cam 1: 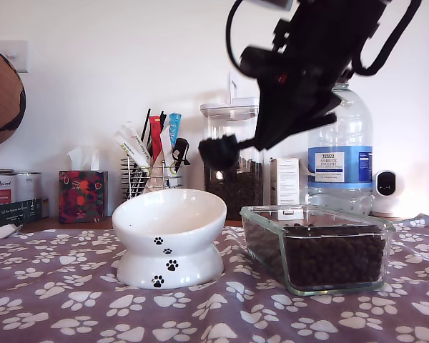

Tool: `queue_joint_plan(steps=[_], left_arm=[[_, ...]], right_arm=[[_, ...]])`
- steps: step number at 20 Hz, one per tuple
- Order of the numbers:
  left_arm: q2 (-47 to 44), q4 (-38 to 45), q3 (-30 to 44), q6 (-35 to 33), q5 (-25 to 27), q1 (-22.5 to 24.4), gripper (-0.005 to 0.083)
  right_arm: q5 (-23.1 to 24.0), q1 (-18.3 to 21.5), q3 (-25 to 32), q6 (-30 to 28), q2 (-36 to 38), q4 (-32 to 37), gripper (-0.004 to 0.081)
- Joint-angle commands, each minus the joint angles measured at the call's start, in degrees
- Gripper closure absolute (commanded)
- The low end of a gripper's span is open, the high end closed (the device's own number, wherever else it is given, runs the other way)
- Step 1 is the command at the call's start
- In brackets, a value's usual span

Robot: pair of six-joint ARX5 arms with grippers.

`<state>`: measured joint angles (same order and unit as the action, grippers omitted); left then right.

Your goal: Measure one spoon of cat food and pour it into the food bowl

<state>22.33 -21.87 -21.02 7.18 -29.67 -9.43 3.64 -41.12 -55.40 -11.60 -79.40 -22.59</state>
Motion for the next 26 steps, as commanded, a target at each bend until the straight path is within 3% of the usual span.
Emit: queue_joint_plan(steps=[1,6,11,15,26], left_arm=[[1.92,0.42,0.15,-0.22,-0.11,-1.86,0.0793],[8.76,0.87,0.15,-0.17,0.2,-7.19,0.0793],[14.34,2.21,0.15,-0.15,0.15,-9.29,0.0793],[15.08,2.45,0.15,-0.15,0.15,-9.81,0.0793],[15.08,2.43,0.15,-0.13,-0.28,-9.88,0.0793]], right_arm=[[1.25,-1.27,-2.08,-0.98,-2.4,0.44,0.0782],[2.73,-2.38,-6.88,-2.78,-7.19,-0.57,0.0782],[7.58,-2.4,-10.34,-9.46,-10.99,-2.38,0.0782],[8.74,-2.43,-11.91,-10.36,-12.72,-3.02,0.0782],[16.94,-6.14,-11.91,-20.9,-14.88,-0.09,0.0782]])
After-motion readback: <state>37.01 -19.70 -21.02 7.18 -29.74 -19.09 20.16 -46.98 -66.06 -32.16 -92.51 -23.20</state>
